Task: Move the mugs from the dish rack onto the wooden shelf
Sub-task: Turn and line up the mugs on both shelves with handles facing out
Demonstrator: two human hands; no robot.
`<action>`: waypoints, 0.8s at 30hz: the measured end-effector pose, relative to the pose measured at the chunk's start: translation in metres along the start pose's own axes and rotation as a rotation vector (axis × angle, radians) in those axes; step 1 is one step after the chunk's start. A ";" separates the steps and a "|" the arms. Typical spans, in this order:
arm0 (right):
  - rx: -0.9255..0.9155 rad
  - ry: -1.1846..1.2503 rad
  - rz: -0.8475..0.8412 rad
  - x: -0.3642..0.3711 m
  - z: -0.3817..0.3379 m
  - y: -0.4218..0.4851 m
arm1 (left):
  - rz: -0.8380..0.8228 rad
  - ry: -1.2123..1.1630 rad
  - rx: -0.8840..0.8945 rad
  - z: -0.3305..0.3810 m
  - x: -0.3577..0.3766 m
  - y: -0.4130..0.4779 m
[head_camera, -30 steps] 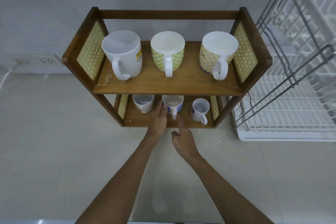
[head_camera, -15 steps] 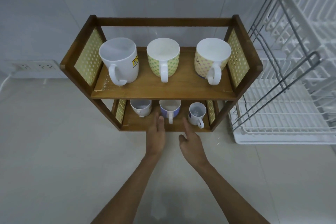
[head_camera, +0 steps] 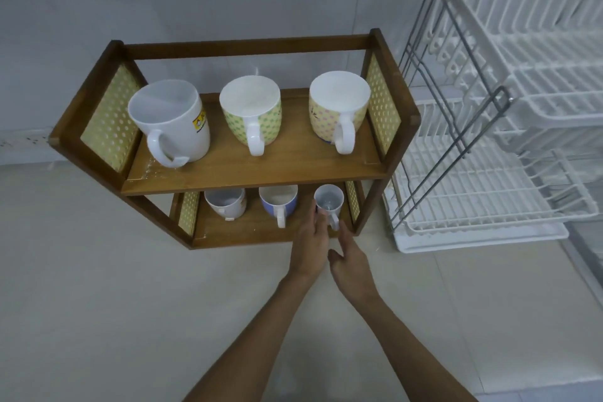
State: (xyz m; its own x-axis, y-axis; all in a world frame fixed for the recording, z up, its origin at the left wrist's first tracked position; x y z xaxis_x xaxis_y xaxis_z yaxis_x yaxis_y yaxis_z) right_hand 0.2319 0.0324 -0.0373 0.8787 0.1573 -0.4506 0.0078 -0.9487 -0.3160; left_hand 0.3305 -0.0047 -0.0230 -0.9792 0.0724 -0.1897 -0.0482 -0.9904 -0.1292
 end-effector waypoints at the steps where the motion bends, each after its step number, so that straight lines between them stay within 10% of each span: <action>1: -0.005 0.015 -0.010 0.001 -0.002 -0.001 | 0.008 0.009 0.000 0.002 0.000 0.003; 24: -0.130 0.055 -0.065 -0.003 -0.013 0.027 | 0.071 0.111 0.019 0.000 0.007 0.030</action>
State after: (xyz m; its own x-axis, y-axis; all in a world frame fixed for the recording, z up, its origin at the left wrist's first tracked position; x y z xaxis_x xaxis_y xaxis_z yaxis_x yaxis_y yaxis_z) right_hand 0.2360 0.0026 -0.0339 0.8992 0.2074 -0.3852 0.1237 -0.9651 -0.2308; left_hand 0.3223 -0.0343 -0.0283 -0.9524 0.0133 -0.3046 0.0160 -0.9955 -0.0936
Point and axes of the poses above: each hand's wrist, its own y-axis towards the middle knuckle, its own x-axis out of the palm, z = x × y, the point moved 1 cm from there along y, towards the middle knuckle, and after that the axes turned 5 degrees about -z, right-handed, at the moved point
